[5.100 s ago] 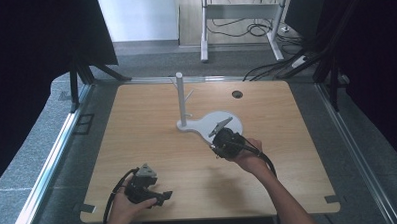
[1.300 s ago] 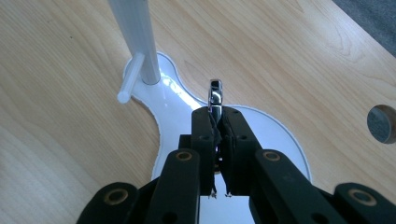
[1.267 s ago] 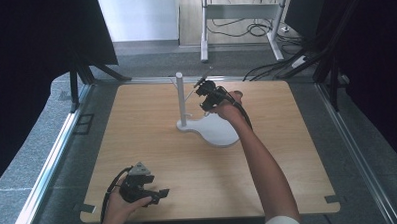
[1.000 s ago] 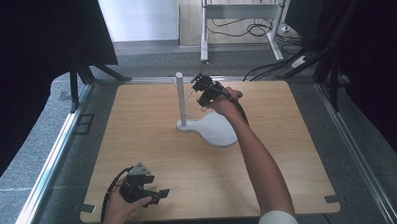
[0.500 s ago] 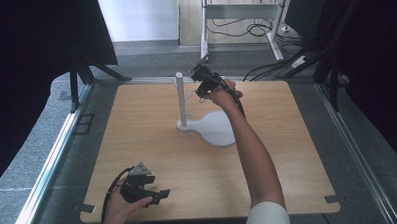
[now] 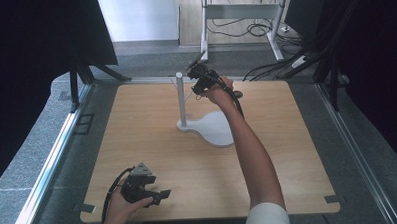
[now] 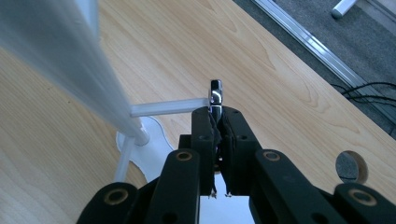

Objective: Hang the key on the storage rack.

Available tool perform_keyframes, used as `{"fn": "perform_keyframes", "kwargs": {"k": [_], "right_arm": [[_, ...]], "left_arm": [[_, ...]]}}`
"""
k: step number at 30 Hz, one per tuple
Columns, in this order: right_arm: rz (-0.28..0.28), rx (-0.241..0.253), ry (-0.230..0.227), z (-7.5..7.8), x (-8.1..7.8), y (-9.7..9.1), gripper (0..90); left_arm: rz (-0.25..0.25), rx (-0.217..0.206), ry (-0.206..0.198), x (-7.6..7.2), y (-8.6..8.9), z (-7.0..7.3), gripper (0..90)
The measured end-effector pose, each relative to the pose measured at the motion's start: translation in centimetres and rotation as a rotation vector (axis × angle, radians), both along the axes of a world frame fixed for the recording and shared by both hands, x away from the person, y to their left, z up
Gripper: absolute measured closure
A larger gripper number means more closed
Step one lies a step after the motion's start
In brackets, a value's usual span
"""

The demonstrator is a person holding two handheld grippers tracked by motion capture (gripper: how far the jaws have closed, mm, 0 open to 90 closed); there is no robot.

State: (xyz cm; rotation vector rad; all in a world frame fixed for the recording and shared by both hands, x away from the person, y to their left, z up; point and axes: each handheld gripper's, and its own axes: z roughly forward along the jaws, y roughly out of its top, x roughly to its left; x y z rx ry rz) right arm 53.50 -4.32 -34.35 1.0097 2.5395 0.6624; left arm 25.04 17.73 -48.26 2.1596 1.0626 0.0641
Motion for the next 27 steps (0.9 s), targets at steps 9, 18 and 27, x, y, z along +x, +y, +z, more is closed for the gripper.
{"fn": "perform_keyframes", "kwargs": {"k": [9,18,27], "right_arm": [[0.016,-0.006,0.0,-0.4,-1.1,0.6,84.5],[0.052,0.022,0.002,-0.6,-2.3,0.6,79.9],[0.071,0.074,-0.003,-0.1,-4.1,-0.8,68.4]], "left_arm": [[-0.011,0.008,0.0,-0.1,-0.4,-0.1,20.4],[-0.014,0.011,0.001,-0.1,-0.8,-0.2,20.4],[-0.02,0.018,0.002,-0.1,-1.1,-0.2,20.4]]}}
